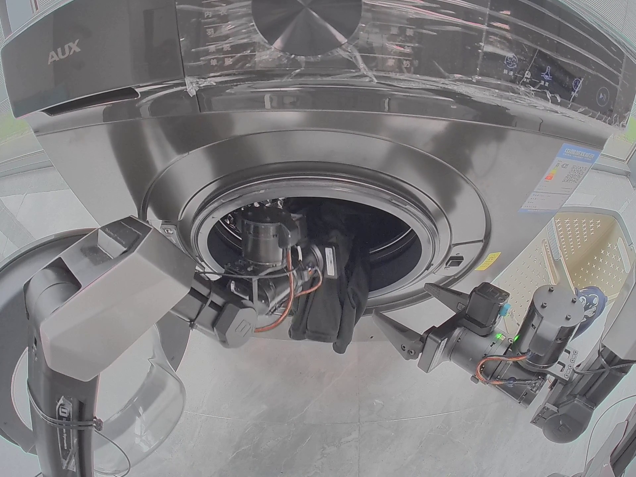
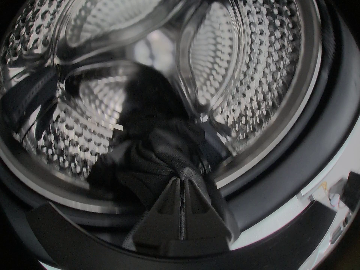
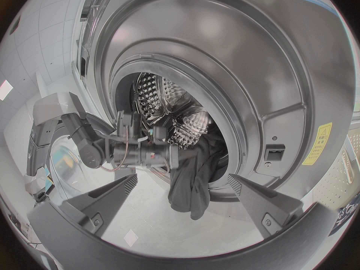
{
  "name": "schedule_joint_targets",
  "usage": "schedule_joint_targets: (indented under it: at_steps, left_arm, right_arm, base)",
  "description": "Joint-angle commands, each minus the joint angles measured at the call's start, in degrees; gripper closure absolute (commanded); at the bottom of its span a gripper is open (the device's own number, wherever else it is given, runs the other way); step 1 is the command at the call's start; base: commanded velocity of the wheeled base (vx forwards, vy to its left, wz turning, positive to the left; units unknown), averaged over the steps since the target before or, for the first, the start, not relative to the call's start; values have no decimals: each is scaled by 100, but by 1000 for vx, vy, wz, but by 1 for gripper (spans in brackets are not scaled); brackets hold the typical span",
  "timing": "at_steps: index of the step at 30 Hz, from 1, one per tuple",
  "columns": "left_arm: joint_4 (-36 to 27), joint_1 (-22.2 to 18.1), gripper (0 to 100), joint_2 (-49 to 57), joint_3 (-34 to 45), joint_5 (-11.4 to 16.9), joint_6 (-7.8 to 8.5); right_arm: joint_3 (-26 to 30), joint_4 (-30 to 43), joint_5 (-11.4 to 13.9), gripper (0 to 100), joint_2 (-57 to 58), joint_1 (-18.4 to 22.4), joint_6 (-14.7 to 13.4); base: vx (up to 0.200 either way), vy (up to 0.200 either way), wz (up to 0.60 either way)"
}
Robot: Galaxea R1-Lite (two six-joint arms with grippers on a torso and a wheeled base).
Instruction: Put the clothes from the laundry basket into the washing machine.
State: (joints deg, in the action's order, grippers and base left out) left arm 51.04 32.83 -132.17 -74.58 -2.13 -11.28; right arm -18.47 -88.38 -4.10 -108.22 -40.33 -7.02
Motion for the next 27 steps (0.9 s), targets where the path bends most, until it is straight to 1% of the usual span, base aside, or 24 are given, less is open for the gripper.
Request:
schedule_joint_targets:
  at_steps: [1,4,7,8,12,15,16,18,21,25,27]
  left_arm:
    - [407,-242,100,-468,-1102,-200,-24]
    - [450,-268,100,-538,-1164,-244,-76]
    - [521,-268,100,-538,-1094,-244,-76]
    - [538,-259,0,-529,-1058,-244,-68]
    - [547,-207,0,-476,-953,-244,-85]
    - [468,-145,0,-292,-610,-244,-76]
    - [468,-145,0,-292,-610,-244,-76]
    - [336,-128,0,-151,-250,-244,-76]
    - [257,-110,0,-107,-83,-252,-59]
    - [-191,-75,0,262,409,-244,-15]
    - [-297,-40,0,306,559,-252,3]
  right_arm:
    - [-43,-4,-3,0,-7,-2,-1]
    - [-43,-4,-12,0,2,-2,-1]
    - [-43,-4,-3,0,-7,16,-10]
    - [-43,-4,-3,0,-7,25,-1]
    - [-43,-4,-3,0,-7,25,-1]
    - [-43,-4,5,0,-7,42,-10]
    - [-43,-4,5,0,-7,42,-10]
    - [-43,-4,5,0,-15,51,-10]
    - [-43,-4,5,0,-15,25,-10]
    - [-43,-4,5,0,-15,42,-10]
    - [-43,-4,5,0,-15,51,-10]
  base:
    - [0,0,0]
    - [0,0,0]
    - [0,0,0]
    - [0,0,0]
    - [0,0,0]
    - [0,0,0]
    - [0,0,0]
    - [0,0,0]
    - [0,0,0]
    - [0,0,0]
    - [0,0,0]
